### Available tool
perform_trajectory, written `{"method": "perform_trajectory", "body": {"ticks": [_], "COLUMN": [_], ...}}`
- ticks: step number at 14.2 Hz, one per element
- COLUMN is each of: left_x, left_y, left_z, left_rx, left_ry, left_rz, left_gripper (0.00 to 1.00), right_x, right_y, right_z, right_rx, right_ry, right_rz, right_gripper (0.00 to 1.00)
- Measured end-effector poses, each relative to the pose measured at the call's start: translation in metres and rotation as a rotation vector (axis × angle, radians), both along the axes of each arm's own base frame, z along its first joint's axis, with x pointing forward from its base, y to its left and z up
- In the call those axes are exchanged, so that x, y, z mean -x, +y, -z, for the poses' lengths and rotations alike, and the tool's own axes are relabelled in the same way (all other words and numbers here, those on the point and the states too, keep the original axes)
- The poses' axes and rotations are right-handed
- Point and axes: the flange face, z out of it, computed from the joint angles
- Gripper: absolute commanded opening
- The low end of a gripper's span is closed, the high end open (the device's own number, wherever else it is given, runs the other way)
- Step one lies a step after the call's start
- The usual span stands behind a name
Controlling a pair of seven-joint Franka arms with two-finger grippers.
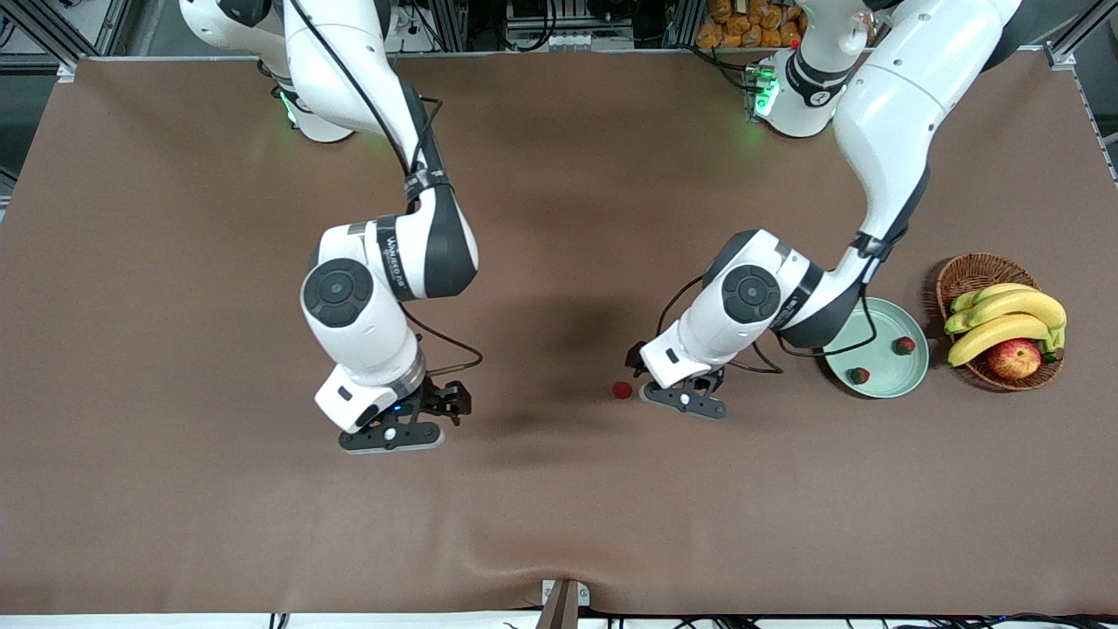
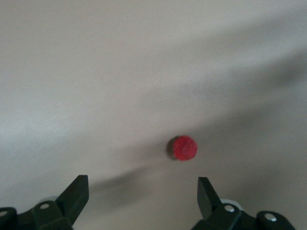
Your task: Collect all strawberries into plate
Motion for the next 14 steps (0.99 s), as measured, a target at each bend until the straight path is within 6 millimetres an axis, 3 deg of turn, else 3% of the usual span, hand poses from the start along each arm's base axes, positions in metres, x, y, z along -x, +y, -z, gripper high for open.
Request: {"method": "perform_trajectory", "body": {"ticks": [7,12,14], "left_x": [0.005,0.012,0.014], "left_y": [-0.027,-0.036,-0.04], "left_z": [0.031,0.053,0.056], "left_rx": [0.062,0.08,0.082], "left_ry": [-0.075,-0.074,-0.073], "left_rz": [0.024,0.036,0.042], "left_gripper": [0.99,0.8,0.79], "right_x": [-0.019,-0.012,-0.004], "right_y": [-0.102,-0.164,-0.189], "right_z": [-0.031,-0.071,-0.082], "right_rx": [-0.076,-0.034,-0.03], "right_ry": [0.112,0.162,0.175], "right_rz": [0.021,-0.002,-0.004], "right_gripper": [1.0,1.0,1.0]}}
